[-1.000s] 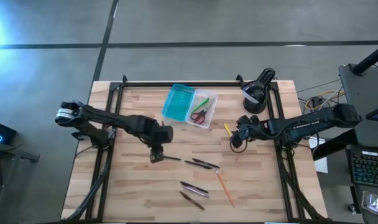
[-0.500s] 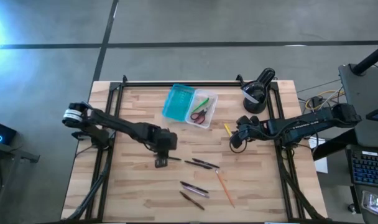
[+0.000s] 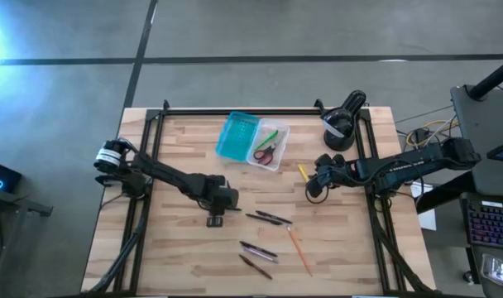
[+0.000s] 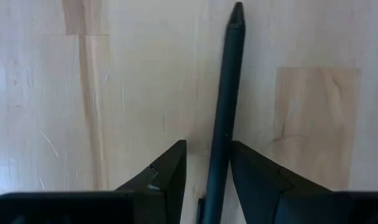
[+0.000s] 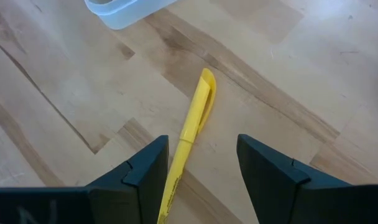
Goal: Pick & place school supplies into a supply box
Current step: Put the black pen into the blue supply box
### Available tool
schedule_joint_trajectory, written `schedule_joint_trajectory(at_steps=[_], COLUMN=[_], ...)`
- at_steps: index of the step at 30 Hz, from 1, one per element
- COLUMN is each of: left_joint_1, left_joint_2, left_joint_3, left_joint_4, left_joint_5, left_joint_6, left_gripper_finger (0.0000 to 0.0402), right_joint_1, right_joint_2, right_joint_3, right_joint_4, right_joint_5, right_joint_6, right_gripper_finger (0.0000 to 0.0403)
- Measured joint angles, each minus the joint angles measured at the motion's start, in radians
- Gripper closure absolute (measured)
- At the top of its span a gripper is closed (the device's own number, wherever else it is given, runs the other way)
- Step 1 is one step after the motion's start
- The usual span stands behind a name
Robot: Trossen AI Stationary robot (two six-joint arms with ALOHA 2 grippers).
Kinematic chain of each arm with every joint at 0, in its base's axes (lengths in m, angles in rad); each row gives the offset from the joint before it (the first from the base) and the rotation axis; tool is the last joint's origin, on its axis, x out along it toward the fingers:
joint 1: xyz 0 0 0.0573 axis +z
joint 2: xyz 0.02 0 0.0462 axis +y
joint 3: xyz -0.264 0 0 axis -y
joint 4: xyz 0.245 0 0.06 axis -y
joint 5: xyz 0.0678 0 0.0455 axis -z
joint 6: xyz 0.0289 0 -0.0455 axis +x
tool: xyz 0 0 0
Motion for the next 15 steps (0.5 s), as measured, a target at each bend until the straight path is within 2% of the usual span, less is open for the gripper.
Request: schedule_joint_trajectory(at_steps=[8, 15], left_joint_1=[-0.005, -0.005], left_joint_2=[0.025, 0.027], left_joint_3=[0.003, 0.002], left_joint_4=[0.003, 0.007], left_joint_5=[0.001, -0.008], left_joint_6=[-0.009, -0.033], left_gripper_finger=[0.0296, 0.0317], right_joint_1=[0.000, 0.000], right_joint_2=[0.000, 0.000], right_joint_3=[-0.003, -0.013], right_joint_4=[-0.001, 0.000], right_joint_5=[0.000, 0.000], right_joint_6=[-0.008, -0.009], right_gripper_finger=[0.0220, 0.0220])
